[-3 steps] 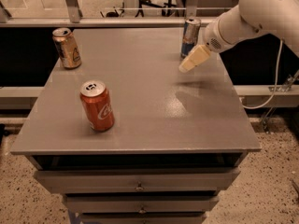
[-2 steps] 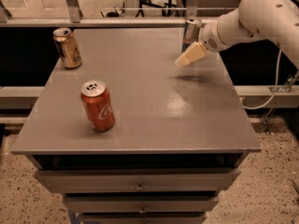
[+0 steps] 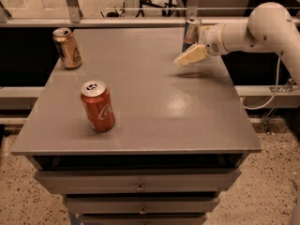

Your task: Knock redbull can over

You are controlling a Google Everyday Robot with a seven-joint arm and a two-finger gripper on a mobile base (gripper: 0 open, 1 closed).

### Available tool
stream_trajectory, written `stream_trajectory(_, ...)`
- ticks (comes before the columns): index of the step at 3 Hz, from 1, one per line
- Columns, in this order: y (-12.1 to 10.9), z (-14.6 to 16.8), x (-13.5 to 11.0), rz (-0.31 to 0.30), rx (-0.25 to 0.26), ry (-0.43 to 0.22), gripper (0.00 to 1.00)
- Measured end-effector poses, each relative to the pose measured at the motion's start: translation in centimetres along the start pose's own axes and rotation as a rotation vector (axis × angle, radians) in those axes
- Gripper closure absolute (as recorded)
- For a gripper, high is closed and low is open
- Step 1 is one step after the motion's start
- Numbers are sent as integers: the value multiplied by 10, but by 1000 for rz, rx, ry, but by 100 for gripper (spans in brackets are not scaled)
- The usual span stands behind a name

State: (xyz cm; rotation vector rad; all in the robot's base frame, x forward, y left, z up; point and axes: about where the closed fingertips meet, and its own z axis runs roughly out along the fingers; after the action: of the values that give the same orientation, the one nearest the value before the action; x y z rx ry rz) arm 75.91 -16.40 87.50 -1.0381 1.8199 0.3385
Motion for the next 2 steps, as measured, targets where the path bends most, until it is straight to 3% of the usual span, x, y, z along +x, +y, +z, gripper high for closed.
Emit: stream_trajectory(2,0,8,6,24,-138,-176,0)
